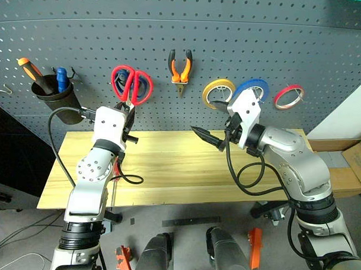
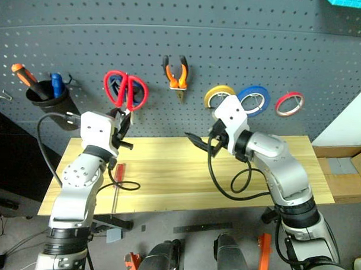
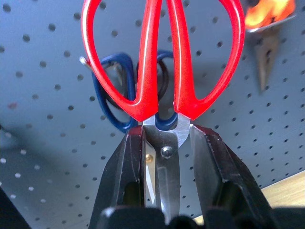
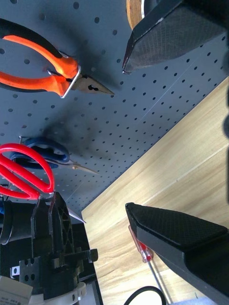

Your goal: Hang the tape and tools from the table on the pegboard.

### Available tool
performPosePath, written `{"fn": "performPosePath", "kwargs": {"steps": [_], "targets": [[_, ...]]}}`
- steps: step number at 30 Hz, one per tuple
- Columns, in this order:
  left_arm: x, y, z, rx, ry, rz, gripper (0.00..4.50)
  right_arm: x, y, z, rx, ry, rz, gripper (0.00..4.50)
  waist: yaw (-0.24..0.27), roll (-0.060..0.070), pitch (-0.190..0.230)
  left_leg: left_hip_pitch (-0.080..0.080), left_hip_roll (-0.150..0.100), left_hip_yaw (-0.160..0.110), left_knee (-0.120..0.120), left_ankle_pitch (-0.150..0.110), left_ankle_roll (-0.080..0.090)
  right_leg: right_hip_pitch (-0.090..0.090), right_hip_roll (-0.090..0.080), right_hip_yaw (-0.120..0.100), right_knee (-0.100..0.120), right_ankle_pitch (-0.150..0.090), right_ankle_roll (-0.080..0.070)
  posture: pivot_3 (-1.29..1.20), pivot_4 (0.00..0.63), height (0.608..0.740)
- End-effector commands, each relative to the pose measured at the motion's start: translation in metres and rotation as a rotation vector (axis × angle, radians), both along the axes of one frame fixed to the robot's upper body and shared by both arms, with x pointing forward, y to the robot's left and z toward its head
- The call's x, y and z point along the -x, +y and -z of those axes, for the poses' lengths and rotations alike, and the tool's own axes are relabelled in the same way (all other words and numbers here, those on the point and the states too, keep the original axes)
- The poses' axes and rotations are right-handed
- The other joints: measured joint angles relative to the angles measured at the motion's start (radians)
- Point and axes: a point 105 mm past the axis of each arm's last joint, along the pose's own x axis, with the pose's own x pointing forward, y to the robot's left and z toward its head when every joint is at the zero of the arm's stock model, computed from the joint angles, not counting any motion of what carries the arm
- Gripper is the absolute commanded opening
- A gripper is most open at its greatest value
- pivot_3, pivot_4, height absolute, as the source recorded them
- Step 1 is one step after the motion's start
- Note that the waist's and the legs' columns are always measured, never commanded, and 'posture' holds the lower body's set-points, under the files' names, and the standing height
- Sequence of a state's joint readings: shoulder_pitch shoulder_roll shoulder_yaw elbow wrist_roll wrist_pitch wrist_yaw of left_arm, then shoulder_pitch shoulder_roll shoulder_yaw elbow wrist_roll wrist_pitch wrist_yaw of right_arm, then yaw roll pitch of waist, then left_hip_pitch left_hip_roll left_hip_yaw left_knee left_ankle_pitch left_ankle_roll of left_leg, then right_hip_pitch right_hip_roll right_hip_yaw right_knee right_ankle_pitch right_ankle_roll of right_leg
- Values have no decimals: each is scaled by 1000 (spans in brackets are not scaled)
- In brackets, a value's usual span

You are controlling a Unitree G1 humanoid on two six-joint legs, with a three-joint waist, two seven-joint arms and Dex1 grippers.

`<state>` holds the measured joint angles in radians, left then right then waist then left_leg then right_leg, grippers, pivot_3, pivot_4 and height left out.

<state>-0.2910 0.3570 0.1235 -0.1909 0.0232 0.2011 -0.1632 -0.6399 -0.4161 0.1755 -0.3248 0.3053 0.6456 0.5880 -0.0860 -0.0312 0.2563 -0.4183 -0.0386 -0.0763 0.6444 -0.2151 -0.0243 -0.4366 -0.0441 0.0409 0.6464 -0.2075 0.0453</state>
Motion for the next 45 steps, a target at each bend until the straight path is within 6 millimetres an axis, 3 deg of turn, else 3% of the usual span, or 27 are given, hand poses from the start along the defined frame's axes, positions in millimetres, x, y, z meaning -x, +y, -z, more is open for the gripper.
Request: {"fn": "performPosePath", "kwargs": {"steps": [1, 5, 13, 21, 27, 31, 41, 45], "targets": [[1, 2, -11, 27, -41, -25, 1010, 1, -4, -15, -20, -50, 14, 4500, 0, 0, 0, 0, 0, 0, 0, 0, 0, 0, 0, 0, 0, 0, 0, -132, 228, 740], [6, -1, -19, 44, -85, -20, 1010, 1, -4, -15, -20, -49, 17, 4500, 0, 0, 0, 0, 0, 0, 0, 0, 0, 0, 0, 0, 0, 0, 0, -136, 230, 740], [21, -26, -21, 5, -109, 72, 1010, 1, -5, -14, -23, -47, 27, 4500, 1, 0, 0, 0, 0, 0, 0, 0, 0, 0, 0, 0, 0, 0, 0, -134, 226, 740], [27, 5, -32, 9, -126, -34, 1010, -2, -7, -13, -18, -41, 31, 4500, 0, 0, 0, 0, 0, 0, 0, 0, 0, 0, 1, 0, 1, 0, 0, -111, 222, 740], [16, 8, -21, -5, -50, -27, 1010, -4, -4, -14, -21, -42, 29, 4500, 3, 0, 0, 0, 0, 0, 1, 0, 0, 0, 1, 0, 0, 0, 0, -114, 225, 740], [3, 4, -3, -4, 51, 16, 1010, -2, 0, -24, -48, -71, 13, 4500, 2, 0, 0, 0, 0, 0, 1, 0, 0, 0, 1, 0, 1, 0, 0, -127, 227, 740], [-11, 6, 6, 8, 96, 1, 1010, 28, 19, -65, -189, -172, -135, 4500, 1, 0, 0, 0, 0, 0, 0, 0, 0, 0, 1, 0, 0, 0, 0, -144, 230, 740], [-10, 2, 14, 16, 137, 24, 2382, 31, 22, -65, -196, -173, -158, 4500, 0, 0, 0, 0, 0, -1, 0, 0, 0, 0, 0, 0, 1, 0, 0, -142, 232, 740]]}}
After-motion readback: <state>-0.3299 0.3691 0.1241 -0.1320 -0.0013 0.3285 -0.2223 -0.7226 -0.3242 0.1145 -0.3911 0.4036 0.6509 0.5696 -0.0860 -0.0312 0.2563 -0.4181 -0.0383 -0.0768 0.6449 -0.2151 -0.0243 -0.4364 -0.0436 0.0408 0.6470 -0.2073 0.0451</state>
